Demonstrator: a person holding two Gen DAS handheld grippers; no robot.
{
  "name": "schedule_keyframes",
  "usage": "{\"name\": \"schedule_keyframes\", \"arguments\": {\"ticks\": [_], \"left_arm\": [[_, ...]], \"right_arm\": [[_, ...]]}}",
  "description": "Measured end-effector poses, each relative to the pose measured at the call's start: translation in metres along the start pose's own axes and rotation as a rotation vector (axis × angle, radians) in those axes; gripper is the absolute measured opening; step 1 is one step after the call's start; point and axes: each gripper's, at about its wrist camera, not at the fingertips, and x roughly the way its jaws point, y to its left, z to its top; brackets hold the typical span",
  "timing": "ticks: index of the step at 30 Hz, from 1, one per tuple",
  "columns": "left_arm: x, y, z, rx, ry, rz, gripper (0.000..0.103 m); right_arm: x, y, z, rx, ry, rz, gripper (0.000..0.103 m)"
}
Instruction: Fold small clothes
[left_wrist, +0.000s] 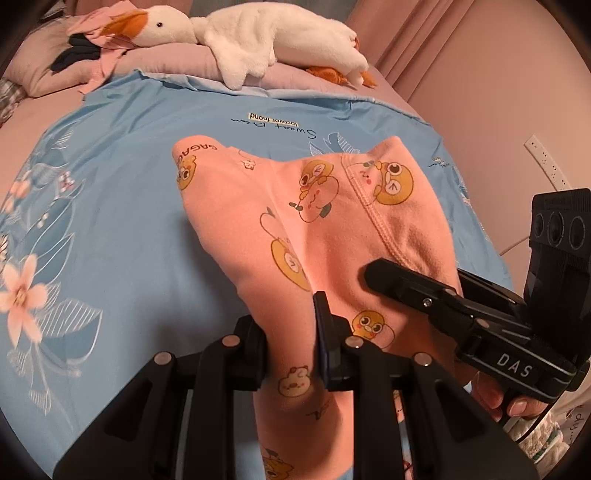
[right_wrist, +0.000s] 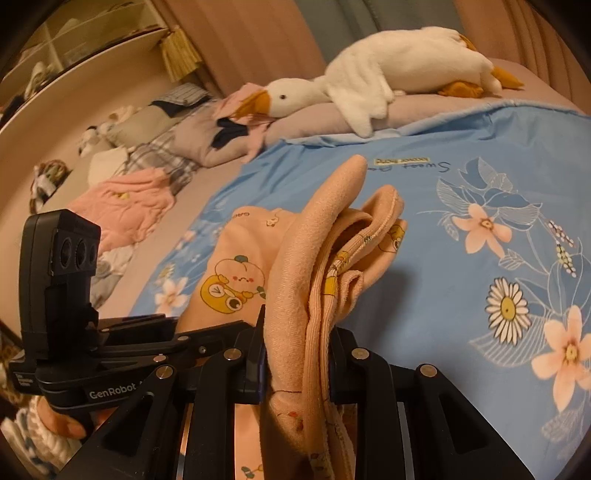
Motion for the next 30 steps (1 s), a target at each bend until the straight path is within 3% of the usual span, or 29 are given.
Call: {"name": "schedule_keyframes", "arguments": {"ticks": [18,30], "left_arm": [[-0.106,0.016,-0.064,-0.058,-0.117,0.061,0.021],[-0.153,0.034,-0.088,-0.091,-0.183,0.106,0.021]], "right_arm": [[-0.029,0.095,-0.024,-0.156,-0.027,0.078,0.025],[-0.029,0.136,-0.03,-0.225,-0.033,0.139,0.025]]}}
